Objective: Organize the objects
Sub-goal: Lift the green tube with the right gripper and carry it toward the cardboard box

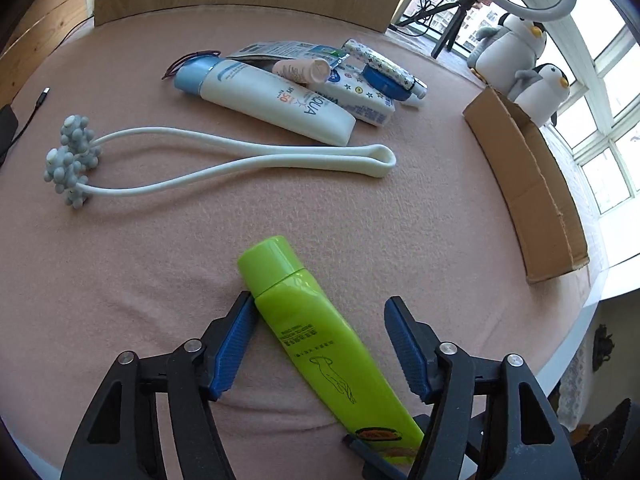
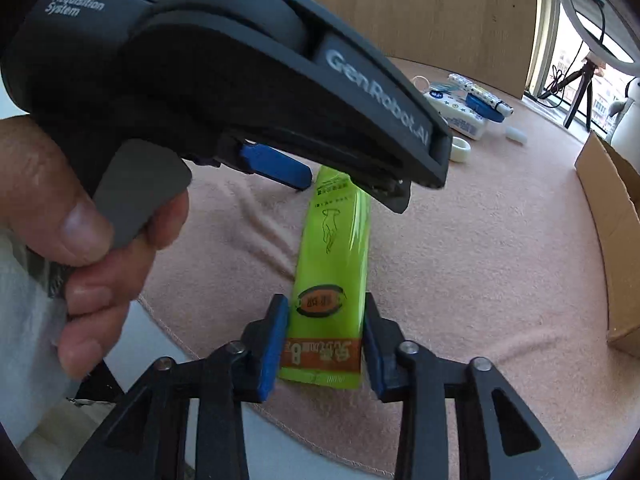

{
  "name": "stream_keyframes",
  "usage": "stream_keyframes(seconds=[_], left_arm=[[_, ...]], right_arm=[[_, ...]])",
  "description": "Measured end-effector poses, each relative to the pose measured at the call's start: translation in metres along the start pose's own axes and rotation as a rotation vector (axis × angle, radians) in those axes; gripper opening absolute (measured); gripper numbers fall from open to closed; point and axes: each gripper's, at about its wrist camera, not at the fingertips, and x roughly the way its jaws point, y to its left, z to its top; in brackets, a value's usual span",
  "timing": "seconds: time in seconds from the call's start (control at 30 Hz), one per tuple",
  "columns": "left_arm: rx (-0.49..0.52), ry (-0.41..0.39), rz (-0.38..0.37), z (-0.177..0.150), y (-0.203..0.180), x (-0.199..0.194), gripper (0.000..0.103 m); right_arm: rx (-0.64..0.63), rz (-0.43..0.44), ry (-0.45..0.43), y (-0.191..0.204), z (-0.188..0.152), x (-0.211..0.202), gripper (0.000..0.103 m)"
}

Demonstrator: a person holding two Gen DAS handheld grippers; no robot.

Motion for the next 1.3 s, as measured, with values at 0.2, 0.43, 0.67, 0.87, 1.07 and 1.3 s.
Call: stream_keyframes(seconds=[0.2,0.43,0.67,0.87,1.07,1.3], left_arm=[[-0.016,0.0,0.002,0.001,-0.005,0.002,0.042],[-0.018,-0.04,0.016,0.001,-0.012,-0.013,0.042],[0.044,-0.119,0.018,0.025,-0.035,-0.052,0.042],[0.087,-0.165,0.001,0.059,-0.058,-0.073,0.042],[0.127,-0.169,-0.013,0.077,-0.079,-0.07,0.042],[0.227,-0.148,-0.074,0.105,-0.143,-0.048,0.042]], right_arm=[[0.002,0.015,-0.012,-0.001,-0.002,-0.002,0.011],[0.07,0.03,-0.057,-0.007,-0.002,-0.011,0.008],[0.094,0.012,-0.143,-0.013,0.014,-0.04,0.008],[0.116,-0.02,-0.205,-0.023,0.028,-0.06,0.008],[0.143,-0.043,-0.228,-0.049,0.036,-0.069,0.008],[0.223,-0.113,-0.257,-0.091,0.036,-0.076,0.008]])
